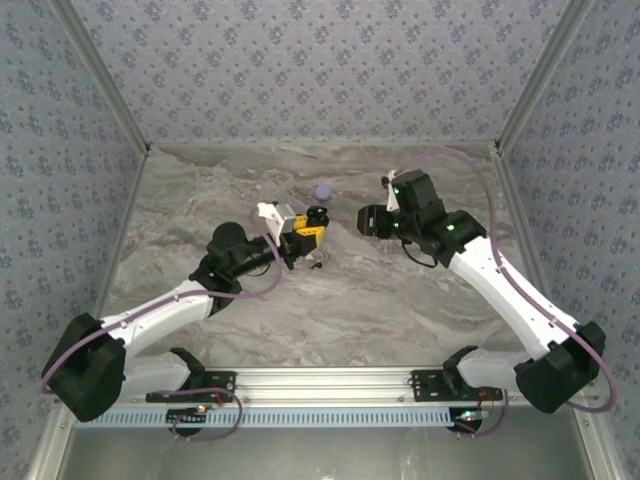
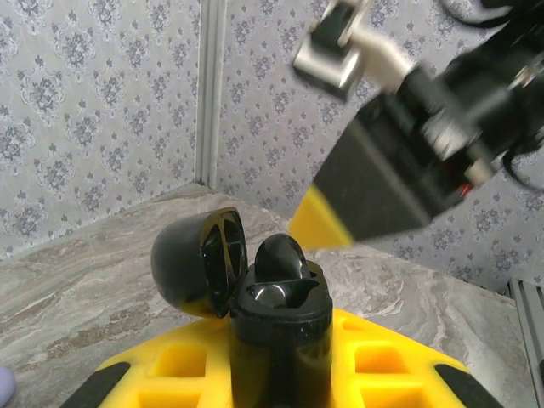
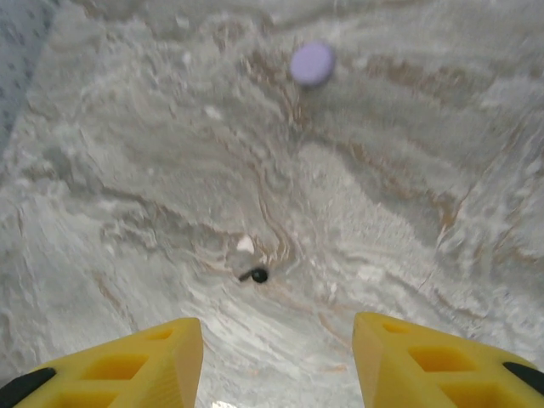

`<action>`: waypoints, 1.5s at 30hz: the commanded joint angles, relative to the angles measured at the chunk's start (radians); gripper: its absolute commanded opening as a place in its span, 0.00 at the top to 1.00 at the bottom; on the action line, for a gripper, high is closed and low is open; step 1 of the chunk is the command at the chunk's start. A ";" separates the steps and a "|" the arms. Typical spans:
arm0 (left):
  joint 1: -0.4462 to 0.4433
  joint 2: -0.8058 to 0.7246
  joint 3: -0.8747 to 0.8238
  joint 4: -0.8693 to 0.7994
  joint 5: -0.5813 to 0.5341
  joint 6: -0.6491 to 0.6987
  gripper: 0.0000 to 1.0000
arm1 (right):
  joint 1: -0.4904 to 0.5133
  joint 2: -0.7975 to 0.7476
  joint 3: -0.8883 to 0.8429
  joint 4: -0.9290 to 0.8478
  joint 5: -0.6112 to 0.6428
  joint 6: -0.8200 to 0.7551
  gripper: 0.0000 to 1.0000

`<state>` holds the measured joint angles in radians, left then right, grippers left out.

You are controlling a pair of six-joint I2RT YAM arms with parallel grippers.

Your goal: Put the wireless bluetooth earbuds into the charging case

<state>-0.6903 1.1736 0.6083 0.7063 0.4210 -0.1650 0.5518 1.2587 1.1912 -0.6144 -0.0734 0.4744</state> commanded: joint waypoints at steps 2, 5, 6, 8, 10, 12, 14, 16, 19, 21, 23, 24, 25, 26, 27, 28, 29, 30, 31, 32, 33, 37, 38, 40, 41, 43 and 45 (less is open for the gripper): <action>-0.006 -0.047 0.043 -0.024 0.017 0.028 0.79 | 0.006 0.089 -0.045 0.024 -0.093 -0.003 0.49; -0.006 -0.068 0.040 -0.041 0.014 0.033 0.79 | 0.024 0.171 -0.056 0.072 -0.135 -0.022 0.49; -0.006 -0.075 0.038 -0.047 0.012 0.035 0.79 | 0.031 0.202 -0.054 0.088 -0.149 -0.023 0.49; -0.006 -0.088 0.035 -0.058 0.009 0.037 0.79 | 0.044 0.260 -0.049 0.119 -0.178 -0.017 0.50; -0.007 -0.103 0.031 -0.071 0.006 0.041 0.79 | 0.058 0.325 -0.031 0.146 -0.208 -0.009 0.51; -0.007 -0.115 0.028 -0.078 0.000 0.041 0.79 | 0.078 0.391 -0.009 0.153 -0.212 -0.005 0.51; -0.008 -0.126 0.024 -0.085 -0.003 0.041 0.79 | 0.095 0.454 0.042 0.155 -0.212 -0.001 0.52; -0.006 -0.136 0.018 -0.088 -0.006 0.041 0.79 | 0.107 0.518 0.080 0.153 -0.214 0.004 0.52; -0.006 -0.148 0.013 -0.092 -0.009 0.041 0.79 | 0.128 0.599 0.136 0.136 -0.202 -0.002 0.53; -0.007 -0.156 0.009 -0.095 -0.009 0.040 0.79 | 0.136 0.638 0.165 0.129 -0.196 -0.003 0.54; -0.007 -0.164 0.005 -0.099 -0.011 0.039 0.79 | 0.140 0.673 0.193 0.117 -0.189 -0.007 0.55; -0.007 -0.168 0.003 -0.099 -0.013 0.038 0.78 | 0.142 0.691 0.209 0.106 -0.183 -0.010 0.56; -0.007 -0.171 0.000 -0.100 -0.017 0.040 0.79 | 0.146 0.708 0.224 0.090 -0.174 -0.013 0.57; -0.007 -0.175 -0.001 -0.101 -0.018 0.040 0.79 | 0.146 0.718 0.234 0.080 -0.166 -0.015 0.57; -0.006 -0.178 -0.003 -0.103 -0.019 0.040 0.78 | 0.149 0.728 0.244 0.070 -0.154 -0.017 0.58; -0.007 -0.181 -0.005 -0.103 -0.020 0.040 0.79 | 0.153 0.734 0.248 0.061 -0.144 -0.017 0.59; -0.008 -0.182 -0.006 -0.103 -0.022 0.041 0.79 | 0.154 0.741 0.254 0.052 -0.138 -0.018 0.59; -0.008 -0.185 -0.007 -0.103 -0.022 0.041 0.79 | 0.155 0.748 0.261 0.041 -0.132 -0.019 0.59; -0.007 -0.186 -0.009 -0.103 -0.023 0.042 0.79 | 0.156 0.754 0.268 0.030 -0.127 -0.022 0.59; -0.007 -0.186 -0.010 -0.103 -0.024 0.041 0.78 | 0.158 0.761 0.273 0.021 -0.121 -0.024 0.59; -0.008 -0.186 -0.010 -0.103 -0.024 0.042 0.79 | 0.161 0.768 0.279 0.018 -0.114 -0.028 0.60; -0.007 -0.186 -0.012 -0.100 -0.023 0.041 0.79 | 0.172 0.799 0.304 -0.036 -0.096 -0.041 0.60; -0.007 -0.186 -0.012 -0.099 -0.024 0.042 0.79 | 0.175 0.804 0.308 -0.042 -0.088 -0.042 0.60; -0.007 -0.186 -0.012 -0.097 -0.022 0.040 0.79 | 0.178 0.815 0.314 -0.048 -0.077 -0.042 0.60; -0.007 -0.186 -0.012 -0.097 -0.024 0.040 0.79 | 0.179 0.820 0.320 -0.059 -0.066 -0.043 0.61; -0.008 -0.186 -0.012 -0.096 -0.023 0.040 0.79 | 0.184 0.829 0.331 -0.077 -0.040 -0.046 0.63; -0.007 -0.184 -0.012 -0.096 -0.022 0.040 0.79 | 0.186 0.836 0.338 -0.093 -0.023 -0.051 0.64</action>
<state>-0.6903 1.0077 0.5983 0.5945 0.4038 -0.1394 0.7307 2.0720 1.4937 -0.6384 -0.1505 0.4435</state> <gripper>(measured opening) 0.215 0.367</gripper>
